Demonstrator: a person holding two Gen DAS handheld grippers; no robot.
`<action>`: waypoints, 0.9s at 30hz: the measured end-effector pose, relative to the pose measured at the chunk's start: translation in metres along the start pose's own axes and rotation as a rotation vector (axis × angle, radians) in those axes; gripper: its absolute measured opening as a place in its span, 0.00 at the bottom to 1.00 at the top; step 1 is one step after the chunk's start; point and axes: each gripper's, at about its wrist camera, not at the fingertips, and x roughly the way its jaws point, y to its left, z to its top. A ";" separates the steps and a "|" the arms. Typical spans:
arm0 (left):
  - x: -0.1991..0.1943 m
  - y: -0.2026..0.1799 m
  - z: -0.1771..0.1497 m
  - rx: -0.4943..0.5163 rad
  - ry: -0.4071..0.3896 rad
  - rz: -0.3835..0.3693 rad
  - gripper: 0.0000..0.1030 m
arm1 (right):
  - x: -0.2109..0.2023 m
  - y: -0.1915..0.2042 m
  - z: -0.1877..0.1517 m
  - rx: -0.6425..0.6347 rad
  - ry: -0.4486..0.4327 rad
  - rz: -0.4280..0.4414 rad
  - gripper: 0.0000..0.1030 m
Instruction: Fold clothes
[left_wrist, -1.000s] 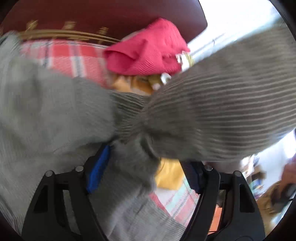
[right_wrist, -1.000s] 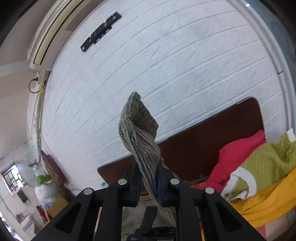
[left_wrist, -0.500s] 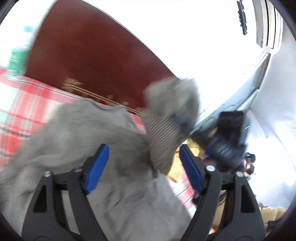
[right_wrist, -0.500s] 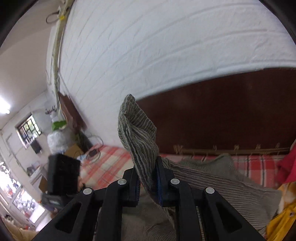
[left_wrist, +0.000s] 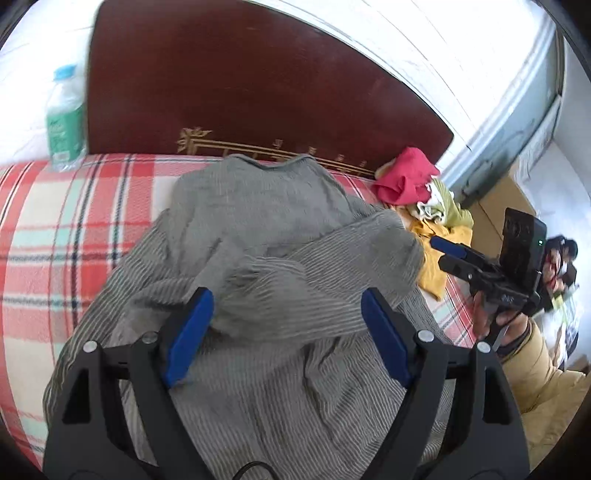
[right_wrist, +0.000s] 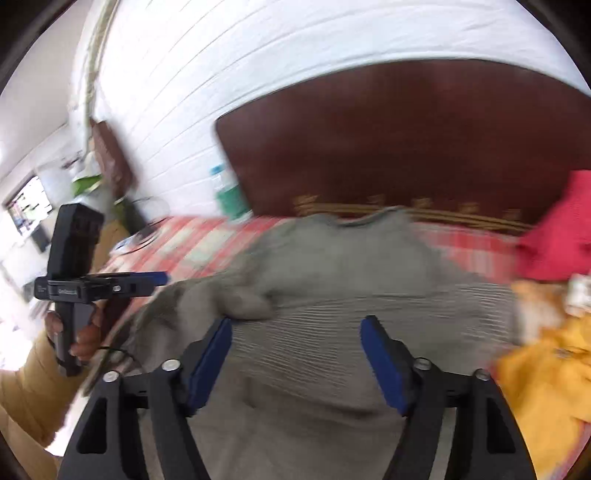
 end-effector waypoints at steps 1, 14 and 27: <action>0.002 -0.005 0.003 0.025 0.004 -0.001 0.80 | -0.006 -0.016 -0.007 0.027 0.017 -0.049 0.76; 0.076 -0.028 -0.010 0.131 0.213 0.143 0.80 | 0.031 -0.076 -0.051 0.104 0.215 -0.107 0.06; 0.099 -0.039 -0.016 0.192 0.255 0.226 0.80 | -0.022 -0.099 -0.099 0.347 0.224 -0.064 0.28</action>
